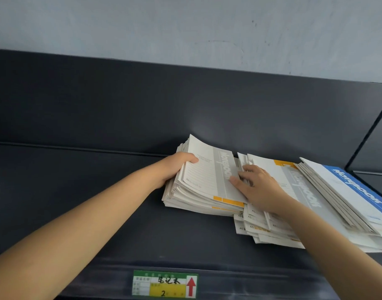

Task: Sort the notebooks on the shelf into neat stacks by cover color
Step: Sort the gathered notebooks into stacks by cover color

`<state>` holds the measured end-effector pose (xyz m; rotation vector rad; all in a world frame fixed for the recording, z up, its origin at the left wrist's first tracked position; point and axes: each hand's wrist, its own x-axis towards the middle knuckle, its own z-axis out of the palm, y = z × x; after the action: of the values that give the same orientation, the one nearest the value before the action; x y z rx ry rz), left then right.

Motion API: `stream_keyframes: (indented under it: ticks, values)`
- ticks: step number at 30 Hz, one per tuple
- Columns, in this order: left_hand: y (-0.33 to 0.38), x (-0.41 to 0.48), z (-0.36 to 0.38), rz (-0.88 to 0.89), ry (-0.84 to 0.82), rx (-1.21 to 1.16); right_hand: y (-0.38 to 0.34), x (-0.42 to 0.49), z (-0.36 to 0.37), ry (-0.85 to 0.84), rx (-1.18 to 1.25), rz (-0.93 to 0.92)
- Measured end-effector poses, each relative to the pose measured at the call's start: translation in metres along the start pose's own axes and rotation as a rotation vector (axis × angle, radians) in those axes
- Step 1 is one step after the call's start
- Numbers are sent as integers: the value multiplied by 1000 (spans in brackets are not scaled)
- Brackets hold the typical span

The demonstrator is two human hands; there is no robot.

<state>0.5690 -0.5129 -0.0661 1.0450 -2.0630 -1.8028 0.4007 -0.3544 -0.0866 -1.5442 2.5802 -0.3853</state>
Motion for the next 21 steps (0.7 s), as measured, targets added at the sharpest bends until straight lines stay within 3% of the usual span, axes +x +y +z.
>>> stream_keyframes:
  ticks: [13, 18, 21]
  values:
    - [10, 19, 33, 8, -24, 46, 37, -5, -10, 12, 26, 37]
    - [19, 20, 26, -95, -72, 378, 34, -6, -15, -16, 22, 30]
    - [26, 19, 25, -116, 73, 692, 31, -2, -22, -45, 95, 65]
